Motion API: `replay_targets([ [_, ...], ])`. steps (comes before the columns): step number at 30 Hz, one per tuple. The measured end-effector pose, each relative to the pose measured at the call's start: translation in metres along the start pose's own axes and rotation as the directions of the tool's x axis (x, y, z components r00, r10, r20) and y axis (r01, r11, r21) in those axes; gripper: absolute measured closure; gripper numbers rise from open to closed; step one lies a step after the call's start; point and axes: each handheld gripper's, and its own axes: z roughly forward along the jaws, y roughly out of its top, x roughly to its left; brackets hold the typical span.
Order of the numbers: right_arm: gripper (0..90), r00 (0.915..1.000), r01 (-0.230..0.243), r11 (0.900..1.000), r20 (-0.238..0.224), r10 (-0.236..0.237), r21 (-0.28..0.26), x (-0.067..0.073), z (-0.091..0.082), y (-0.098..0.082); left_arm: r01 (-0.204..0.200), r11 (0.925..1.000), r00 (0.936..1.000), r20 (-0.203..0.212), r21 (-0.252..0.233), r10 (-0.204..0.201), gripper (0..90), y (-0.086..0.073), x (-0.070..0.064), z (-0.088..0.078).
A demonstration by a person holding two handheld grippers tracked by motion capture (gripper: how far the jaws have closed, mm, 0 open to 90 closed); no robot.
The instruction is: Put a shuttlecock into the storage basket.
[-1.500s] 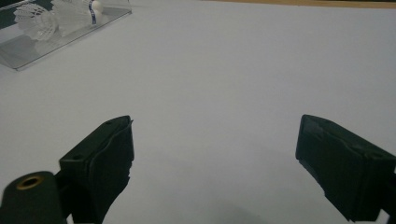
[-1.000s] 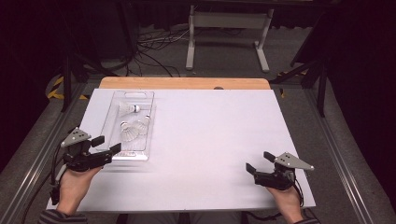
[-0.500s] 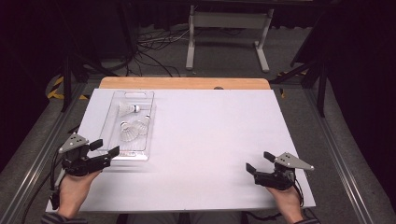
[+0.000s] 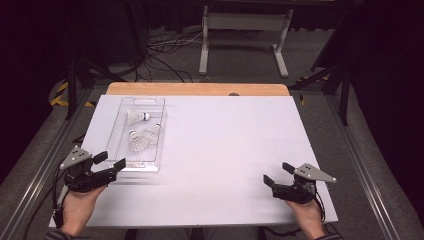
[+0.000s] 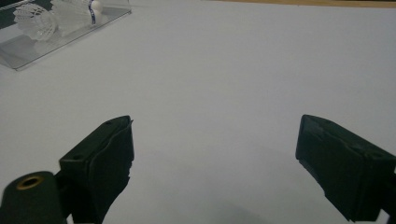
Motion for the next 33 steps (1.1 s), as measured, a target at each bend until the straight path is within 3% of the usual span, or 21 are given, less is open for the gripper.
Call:
replay_targets([
  [33,12.1,1.0000,-0.002,1.000,0.001,0.002,-0.003,0.000,0.000,0.000,0.004,0.9984,0.9998,-0.021,-0.056,-0.005,26.0,-0.021,0.005,-0.004],
])
